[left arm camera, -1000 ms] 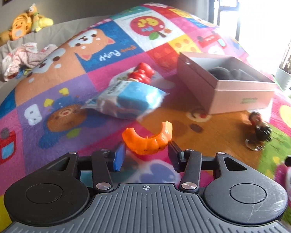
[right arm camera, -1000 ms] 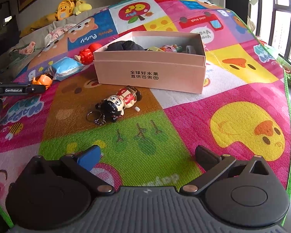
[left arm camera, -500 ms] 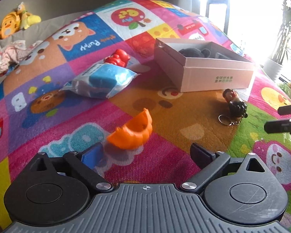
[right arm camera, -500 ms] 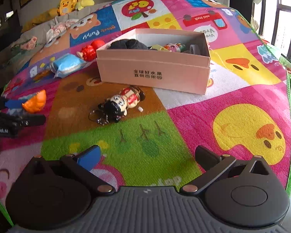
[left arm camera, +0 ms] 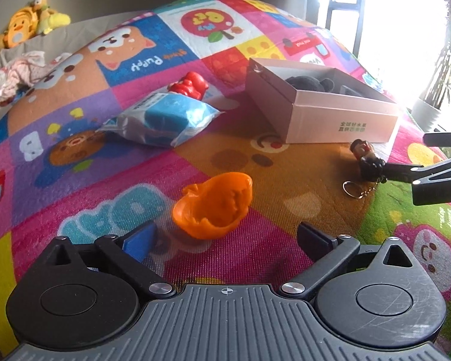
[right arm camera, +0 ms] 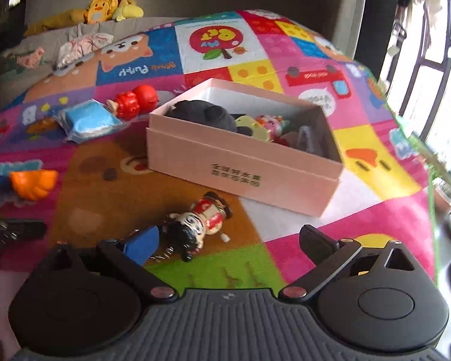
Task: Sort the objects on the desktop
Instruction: 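Grasp the boy-figure keychain with the right tool while the left tool approaches the orange cup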
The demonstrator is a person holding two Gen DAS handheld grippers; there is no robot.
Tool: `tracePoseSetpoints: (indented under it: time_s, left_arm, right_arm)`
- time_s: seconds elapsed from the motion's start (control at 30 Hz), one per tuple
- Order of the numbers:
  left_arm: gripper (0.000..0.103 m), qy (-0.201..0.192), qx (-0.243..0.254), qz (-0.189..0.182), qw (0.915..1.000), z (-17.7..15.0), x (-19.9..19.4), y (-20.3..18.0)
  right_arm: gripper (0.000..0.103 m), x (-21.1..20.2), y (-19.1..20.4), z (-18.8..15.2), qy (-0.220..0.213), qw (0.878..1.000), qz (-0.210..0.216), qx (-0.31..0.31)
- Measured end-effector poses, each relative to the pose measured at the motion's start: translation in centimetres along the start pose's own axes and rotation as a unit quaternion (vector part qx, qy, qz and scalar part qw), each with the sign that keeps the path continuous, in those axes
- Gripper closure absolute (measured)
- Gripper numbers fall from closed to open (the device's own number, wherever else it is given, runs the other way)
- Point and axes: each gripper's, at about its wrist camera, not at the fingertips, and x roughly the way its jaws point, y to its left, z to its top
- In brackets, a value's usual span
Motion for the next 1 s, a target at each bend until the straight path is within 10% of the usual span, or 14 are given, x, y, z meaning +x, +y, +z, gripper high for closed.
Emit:
tracePoseSetpoints:
  time_s: [0.2, 0.53, 0.83, 1.0]
  left_arm:
    - [0.0, 0.001, 0.0, 0.0, 1.0, 0.0, 0.0, 0.0]
    - [0.0, 0.004, 0.005, 0.004, 1.0, -0.1, 0.2, -0.2]
    - [0.0, 0.002, -0.002, -0.002, 1.0, -0.1, 0.1, 0.1]
    - [0.0, 0.001, -0.006, -0.006, 1.0, -0.1, 0.1, 0.2]
  right_arm:
    - [0.003, -0.3, -3.8, -0.7, 0.013, 0.997, -0.061, 0.041]
    - [0.022, 1.5, -3.0, 2.1, 0.049, 0.965, 0.164, 0.198]
    - [0.062, 3.5, -1.1, 3.1, 0.083, 0.975, 0.143, 0.151]
    - [0.063, -0.9, -4.2, 4.1, 0.016, 0.98, 0.128, 0.153]
